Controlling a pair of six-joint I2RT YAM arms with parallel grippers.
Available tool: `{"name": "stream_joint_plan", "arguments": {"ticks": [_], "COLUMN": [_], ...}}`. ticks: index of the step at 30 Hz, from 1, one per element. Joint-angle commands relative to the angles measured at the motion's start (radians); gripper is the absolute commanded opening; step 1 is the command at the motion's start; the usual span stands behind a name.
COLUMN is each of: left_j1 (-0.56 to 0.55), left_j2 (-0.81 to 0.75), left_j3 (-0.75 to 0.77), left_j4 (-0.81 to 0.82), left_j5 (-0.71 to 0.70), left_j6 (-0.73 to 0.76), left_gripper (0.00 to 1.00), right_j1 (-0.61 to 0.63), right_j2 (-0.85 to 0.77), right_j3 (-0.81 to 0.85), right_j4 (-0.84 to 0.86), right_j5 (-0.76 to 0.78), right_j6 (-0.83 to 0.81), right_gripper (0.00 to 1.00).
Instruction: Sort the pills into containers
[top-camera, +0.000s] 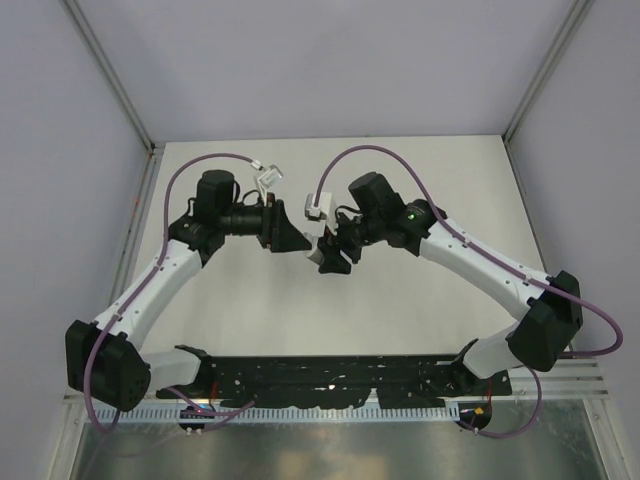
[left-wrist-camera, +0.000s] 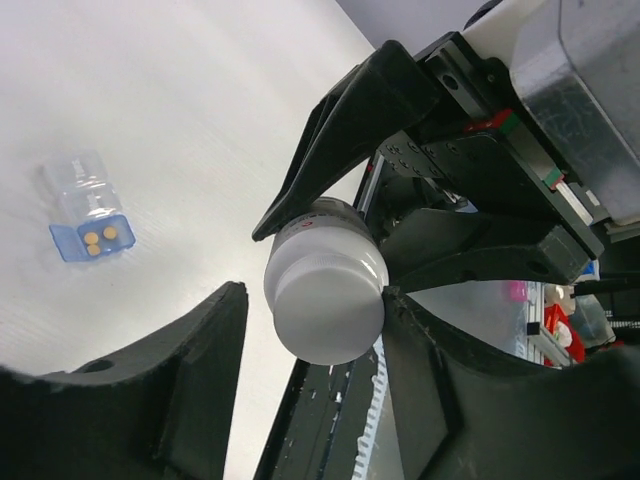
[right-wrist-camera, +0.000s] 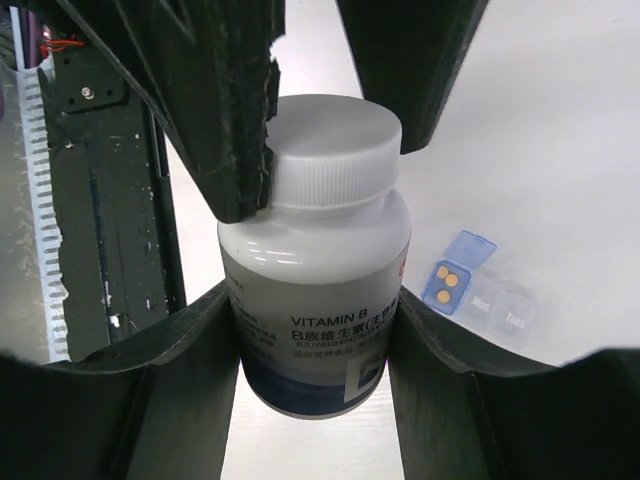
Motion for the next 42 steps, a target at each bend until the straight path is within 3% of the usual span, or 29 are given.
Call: {"name": "stream_joint_plan", "arguments": {"ticks": [1,6,13,14,17,20,22,26,33,42], "left_j1": [-0.004,-0.005,-0.005,-0.005,-0.005,-0.010,-0.016,-0.040,-0.077,-0.100], "left_j2": [0.018,0.016,0.003,0.001,0.001,-0.005,-0.011,-0.011,0.027,0.062], "left_j3": [0.036,0.027,0.018,0.018,0.018,0.016,0.015,0.013,0.023,0.029], "left_j4": [0.026,0.037,0.034,0.032,0.032,0.031,0.038,0.040,0.042,0.046], "left_j5": [0.013,0.059,0.086,0.084,0.073,0.053,0.043,0.000,-0.054,-0.066], "left_j6": [-0.022,0.033,0.104,0.105,0.095,0.089,0.079,0.067,0.039,0.041], "left_gripper": [0.53,0.36,0.32,0.36,0.62,0.78,0.85,0.89,0.86,0.66], "right_j1": [0.006,0.006,0.006,0.006,0.006,0.006,0.006,0.008,0.014,0.014], "right_j2": [-0.037,-0.028,-0.009,-0.009,-0.009,-0.006,-0.006,-0.002,-0.003,-0.014], "right_j3": [0.000,0.006,0.012,0.013,0.015,0.019,0.024,0.030,0.035,0.018], "right_j4": [0.049,0.047,0.040,0.037,0.038,0.038,0.038,0.034,0.031,0.044], "right_j5": [0.028,0.021,-0.009,-0.006,0.007,0.014,0.016,0.021,0.030,0.036], "right_j6": [0.008,0.010,0.011,0.010,0.011,0.013,0.013,0.013,0.011,0.010], "right_gripper": [0.06,0.06,0.06,0.06,0.06,0.06,0.06,0.06,0.06,0.06]}}
